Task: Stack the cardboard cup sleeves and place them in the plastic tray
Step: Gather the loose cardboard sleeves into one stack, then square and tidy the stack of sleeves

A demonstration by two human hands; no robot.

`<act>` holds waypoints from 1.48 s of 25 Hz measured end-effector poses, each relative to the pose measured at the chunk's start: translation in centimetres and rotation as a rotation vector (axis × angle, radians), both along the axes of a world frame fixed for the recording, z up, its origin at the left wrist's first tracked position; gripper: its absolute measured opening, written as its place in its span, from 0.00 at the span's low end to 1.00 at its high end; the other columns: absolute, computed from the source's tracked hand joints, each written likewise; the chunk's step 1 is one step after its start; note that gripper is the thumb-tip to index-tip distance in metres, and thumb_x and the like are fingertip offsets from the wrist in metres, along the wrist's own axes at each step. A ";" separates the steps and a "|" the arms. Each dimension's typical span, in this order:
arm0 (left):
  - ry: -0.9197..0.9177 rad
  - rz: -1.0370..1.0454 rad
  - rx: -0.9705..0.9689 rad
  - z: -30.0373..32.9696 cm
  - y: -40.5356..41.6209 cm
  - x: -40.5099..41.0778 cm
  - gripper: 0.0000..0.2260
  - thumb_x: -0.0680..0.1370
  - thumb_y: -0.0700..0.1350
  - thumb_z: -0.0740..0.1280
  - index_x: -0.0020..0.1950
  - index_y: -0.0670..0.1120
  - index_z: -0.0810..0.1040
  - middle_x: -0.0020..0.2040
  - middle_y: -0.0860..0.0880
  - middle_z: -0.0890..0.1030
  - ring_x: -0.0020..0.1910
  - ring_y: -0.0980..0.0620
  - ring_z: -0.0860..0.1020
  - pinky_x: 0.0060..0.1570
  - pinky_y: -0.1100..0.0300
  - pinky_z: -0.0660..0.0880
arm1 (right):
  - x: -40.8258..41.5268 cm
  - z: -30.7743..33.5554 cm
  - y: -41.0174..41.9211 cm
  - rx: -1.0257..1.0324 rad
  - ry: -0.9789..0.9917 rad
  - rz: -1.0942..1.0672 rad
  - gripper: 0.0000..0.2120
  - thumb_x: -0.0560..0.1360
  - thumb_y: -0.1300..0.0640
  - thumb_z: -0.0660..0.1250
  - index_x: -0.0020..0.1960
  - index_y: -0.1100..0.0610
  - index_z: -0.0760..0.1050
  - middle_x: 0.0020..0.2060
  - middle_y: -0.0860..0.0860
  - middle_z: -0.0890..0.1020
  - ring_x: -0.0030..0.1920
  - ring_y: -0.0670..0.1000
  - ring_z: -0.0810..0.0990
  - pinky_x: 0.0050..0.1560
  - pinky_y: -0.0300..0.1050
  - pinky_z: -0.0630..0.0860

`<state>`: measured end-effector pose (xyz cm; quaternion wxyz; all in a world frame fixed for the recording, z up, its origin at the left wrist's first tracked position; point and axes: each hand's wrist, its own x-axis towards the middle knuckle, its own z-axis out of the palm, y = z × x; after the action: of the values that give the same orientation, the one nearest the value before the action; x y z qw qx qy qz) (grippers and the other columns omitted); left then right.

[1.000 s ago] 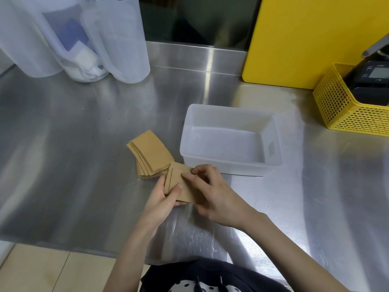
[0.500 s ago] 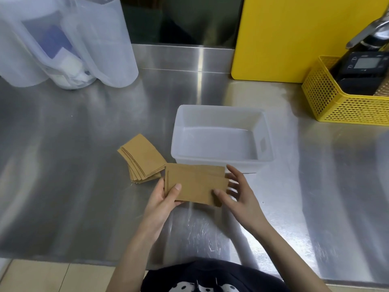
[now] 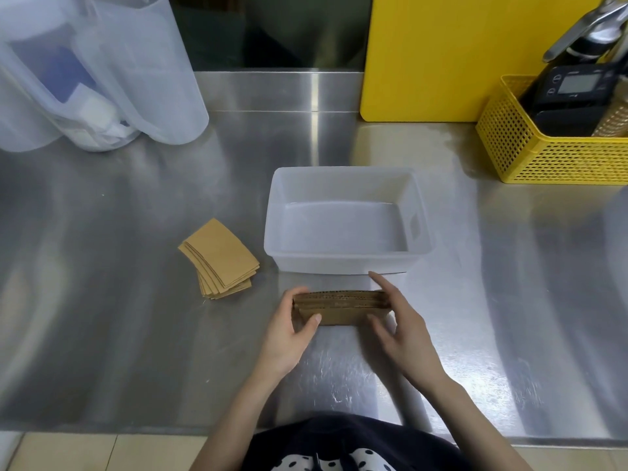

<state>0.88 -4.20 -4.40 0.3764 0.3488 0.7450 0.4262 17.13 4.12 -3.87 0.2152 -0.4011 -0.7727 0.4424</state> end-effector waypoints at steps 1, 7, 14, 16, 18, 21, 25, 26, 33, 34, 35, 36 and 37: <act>0.036 -0.009 -0.006 -0.3 -0.1 0.1 0.17 0.73 0.38 0.65 0.60 0.50 0.68 0.54 0.55 0.76 0.52 0.56 0.74 0.46 0.82 0.65 | 0.1 -0.4 -0.1 0.018 -0.036 0.037 0.29 0.73 0.65 0.62 0.62 0.37 0.59 0.49 0.45 0.75 0.51 0.28 0.70 0.52 0.19 0.63; 0.134 -0.053 -0.037 -1.2 -0.2 0.7 0.20 0.74 0.38 0.64 0.64 0.48 0.65 0.58 0.53 0.71 0.58 0.48 0.72 0.59 0.59 0.69 | -0.1 -1.9 -0.5 0.024 -0.082 0.069 0.24 0.75 0.64 0.61 0.62 0.41 0.62 0.54 0.47 0.74 0.50 0.31 0.70 0.51 0.18 0.62; 0.219 -0.044 -0.060 -0.5 0.6 0.8 0.18 0.75 0.41 0.62 0.64 0.46 0.64 0.57 0.49 0.70 0.57 0.46 0.73 0.53 0.61 0.67 | -0.8 -1.3 -0.3 -0.024 -0.054 -0.002 0.24 0.75 0.65 0.60 0.68 0.52 0.61 0.54 0.47 0.73 0.52 0.46 0.74 0.51 0.17 0.62; 0.207 -0.051 -0.073 -0.3 0.5 0.8 0.24 0.75 0.41 0.62 0.69 0.47 0.59 0.59 0.50 0.67 0.58 0.50 0.71 0.60 0.59 0.66 | -0.6 -1.4 -0.3 -0.062 -0.047 -0.040 0.28 0.75 0.65 0.61 0.71 0.53 0.55 0.54 0.47 0.72 0.52 0.47 0.74 0.50 0.19 0.64; 0.195 -0.054 -0.115 -0.4 0.3 0.8 0.26 0.75 0.41 0.62 0.71 0.49 0.55 0.58 0.50 0.65 0.56 0.51 0.71 0.62 0.59 0.65 | -0.5 -1.6 -0.3 -0.080 -0.059 -0.076 0.29 0.75 0.64 0.60 0.72 0.55 0.53 0.57 0.49 0.73 0.54 0.49 0.74 0.50 0.24 0.65; 0.182 -0.039 -0.143 -1.0 0.3 1.1 0.22 0.76 0.41 0.60 0.69 0.47 0.59 0.58 0.47 0.68 0.59 0.46 0.72 0.62 0.58 0.66 | -0.3 -1.7 -0.6 -0.084 -0.093 -0.096 0.23 0.77 0.64 0.56 0.70 0.56 0.58 0.50 0.49 0.74 0.48 0.48 0.75 0.44 0.22 0.66; 0.208 -0.013 -0.119 -1.1 0.5 1.3 0.17 0.77 0.41 0.58 0.65 0.42 0.64 0.52 0.49 0.68 0.57 0.44 0.73 0.59 0.56 0.69 | -0.5 -1.6 -0.6 -0.067 -0.101 -0.123 0.15 0.77 0.64 0.55 0.64 0.57 0.64 0.43 0.50 0.77 0.39 0.49 0.75 0.38 0.27 0.67; 0.214 -0.005 -0.118 -1.2 0.6 1.2 0.16 0.77 0.42 0.58 0.64 0.41 0.65 0.51 0.49 0.68 0.55 0.43 0.74 0.57 0.56 0.69 | -0.5 -1.6 -0.6 -0.061 -0.111 -0.121 0.14 0.77 0.64 0.56 0.62 0.58 0.65 0.42 0.51 0.78 0.39 0.51 0.75 0.37 0.30 0.67; 0.226 -0.021 -0.139 -1.5 0.3 0.0 0.14 0.77 0.45 0.59 0.61 0.43 0.68 0.52 0.46 0.74 0.52 0.46 0.76 0.49 0.60 0.69 | -0.2 -1.1 0.2 -0.044 -0.146 -0.067 0.11 0.76 0.64 0.58 0.58 0.60 0.69 0.39 0.51 0.78 0.37 0.50 0.75 0.39 0.23 0.69; 0.218 -0.016 -0.134 -1.3 0.1 -0.2 0.14 0.77 0.45 0.59 0.61 0.43 0.68 0.52 0.47 0.74 0.53 0.47 0.76 0.50 0.60 0.69 | -0.4 -0.9 0.3 -0.049 -0.137 -0.064 0.11 0.76 0.64 0.59 0.57 0.60 0.70 0.42 0.51 0.78 0.40 0.50 0.76 0.41 0.22 0.69; 0.212 -0.007 -0.129 -1.1 -0.1 -0.5 0.15 0.77 0.45 0.60 0.62 0.44 0.68 0.52 0.48 0.73 0.53 0.48 0.75 0.51 0.60 0.69 | -0.6 -0.7 0.4 -0.054 -0.124 -0.061 0.11 0.75 0.65 0.60 0.57 0.60 0.71 0.44 0.51 0.78 0.43 0.49 0.77 0.43 0.22 0.69; 0.204 0.000 -0.122 -0.8 -0.4 -0.7 0.15 0.77 0.45 0.60 0.62 0.44 0.68 0.53 0.49 0.72 0.53 0.50 0.74 0.52 0.61 0.69 | -0.8 -0.4 0.4 -0.056 -0.111 -0.056 0.11 0.74 0.65 0.61 0.56 0.60 0.71 0.46 0.51 0.77 0.45 0.50 0.77 0.45 0.21 0.69; 0.191 0.006 -0.107 -0.6 -0.7 -1.1 0.14 0.76 0.46 0.60 0.61 0.46 0.69 0.53 0.50 0.73 0.53 0.51 0.74 0.52 0.61 0.68 | -1.2 -0.1 0.4 -0.057 -0.102 -0.045 0.11 0.74 0.65 0.61 0.55 0.59 0.72 0.48 0.52 0.77 0.46 0.51 0.78 0.46 0.21 0.69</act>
<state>-0.18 -4.87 -4.98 0.3207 0.3649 0.8002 0.3516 15.97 4.56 -3.99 0.1739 -0.4466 -0.7604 0.4383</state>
